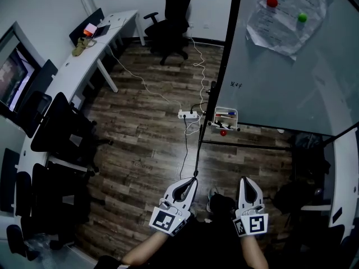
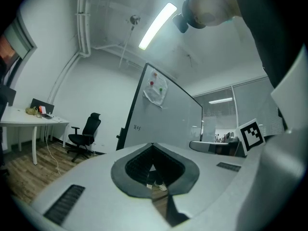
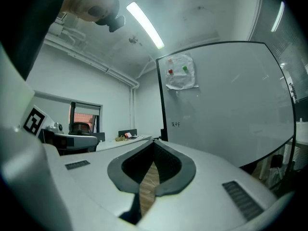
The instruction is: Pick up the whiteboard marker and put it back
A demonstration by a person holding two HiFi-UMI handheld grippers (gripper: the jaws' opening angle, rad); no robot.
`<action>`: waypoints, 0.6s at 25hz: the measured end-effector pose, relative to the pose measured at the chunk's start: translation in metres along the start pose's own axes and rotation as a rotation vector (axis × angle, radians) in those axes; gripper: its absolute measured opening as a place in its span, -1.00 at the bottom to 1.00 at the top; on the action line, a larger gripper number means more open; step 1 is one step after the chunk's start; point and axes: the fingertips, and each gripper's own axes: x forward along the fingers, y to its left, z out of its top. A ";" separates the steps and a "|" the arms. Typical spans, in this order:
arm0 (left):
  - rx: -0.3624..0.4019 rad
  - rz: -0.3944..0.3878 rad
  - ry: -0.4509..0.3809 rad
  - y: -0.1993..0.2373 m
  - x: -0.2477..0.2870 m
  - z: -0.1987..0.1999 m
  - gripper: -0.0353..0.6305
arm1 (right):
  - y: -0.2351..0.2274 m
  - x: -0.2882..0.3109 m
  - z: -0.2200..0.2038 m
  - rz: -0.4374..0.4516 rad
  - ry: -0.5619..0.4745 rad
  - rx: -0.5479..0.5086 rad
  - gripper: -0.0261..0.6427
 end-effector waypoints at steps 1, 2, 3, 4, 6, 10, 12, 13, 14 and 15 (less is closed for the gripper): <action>-0.003 0.000 -0.006 0.001 0.001 -0.001 -0.87 | -0.002 0.002 0.001 0.001 -0.002 -0.001 -0.88; -0.006 0.000 -0.010 0.001 0.003 0.000 -0.87 | -0.003 0.004 0.001 0.002 -0.005 -0.002 -0.88; -0.007 0.000 -0.012 0.001 0.005 0.000 -0.87 | -0.005 0.006 0.002 0.003 -0.006 -0.002 -0.88; -0.008 -0.002 -0.015 0.000 0.008 0.000 -0.87 | -0.007 0.007 0.002 0.003 -0.008 -0.002 -0.88; -0.006 -0.007 -0.017 -0.001 0.014 0.000 -0.87 | -0.011 0.010 0.001 0.004 -0.008 0.003 -0.88; -0.011 -0.006 -0.017 -0.005 0.027 -0.002 -0.87 | -0.021 0.014 -0.002 0.009 -0.002 0.013 -0.88; -0.009 -0.009 -0.020 -0.009 0.034 -0.002 -0.87 | -0.027 0.015 -0.004 0.012 0.000 0.016 -0.88; -0.004 -0.012 -0.020 -0.011 0.038 -0.003 -0.87 | -0.031 0.017 -0.005 0.012 0.001 0.019 -0.88; -0.001 -0.013 -0.018 -0.011 0.041 -0.004 -0.87 | -0.033 0.019 -0.007 0.012 0.004 0.023 -0.88; 0.000 -0.011 -0.014 -0.009 0.044 -0.006 -0.87 | -0.035 0.021 -0.010 0.012 0.008 0.026 -0.88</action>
